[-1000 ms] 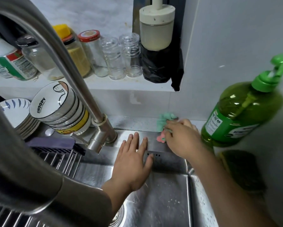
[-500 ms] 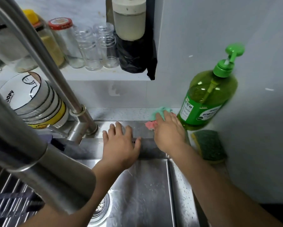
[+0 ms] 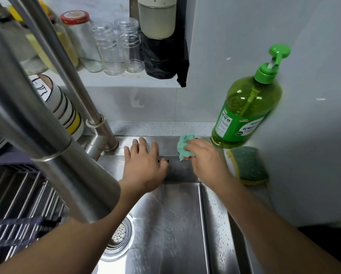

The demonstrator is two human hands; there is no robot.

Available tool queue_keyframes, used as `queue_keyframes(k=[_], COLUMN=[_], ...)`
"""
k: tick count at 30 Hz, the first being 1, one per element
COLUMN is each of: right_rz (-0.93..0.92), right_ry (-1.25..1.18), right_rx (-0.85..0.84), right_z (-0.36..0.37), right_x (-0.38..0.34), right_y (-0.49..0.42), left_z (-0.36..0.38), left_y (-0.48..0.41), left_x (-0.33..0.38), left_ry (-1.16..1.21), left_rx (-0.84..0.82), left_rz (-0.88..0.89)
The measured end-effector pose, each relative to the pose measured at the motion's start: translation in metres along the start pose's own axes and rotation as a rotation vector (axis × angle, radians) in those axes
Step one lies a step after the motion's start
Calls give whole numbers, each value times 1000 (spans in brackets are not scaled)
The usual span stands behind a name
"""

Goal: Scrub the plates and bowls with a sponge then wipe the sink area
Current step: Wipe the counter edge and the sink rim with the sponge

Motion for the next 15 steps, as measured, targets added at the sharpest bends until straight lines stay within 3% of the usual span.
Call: queue_keyframes(k=[3,5,9,12,15], right_rz=[1,78,429,690,864], right_ry=[48,-54,-762,-1283,-1577], right_rx=[-6,-8,-5,56,58], right_z=[1,-1,-15,-12,-6], right_x=[-4,-8,-26,-38,-55], right_y=[9,16,35,60,89], left_z=[-1,-3,-9,10,29], left_y=[1,1,19,55,102], left_x=[-3,-6,-7,-4,0], left_ry=[45,91,216,345,519], left_rx=[13,19,113,232,118], left_rz=[11,26,83,266,336])
Point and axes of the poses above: each hand's wrist, its own y-axis away from the middle knuckle, its own z-axis out of the palm, x = y × z, the point moved 3 cm from there along -y, towards the middle knuckle, and after that the axes turned 11 degrees about -x, right-handed, at the moved point
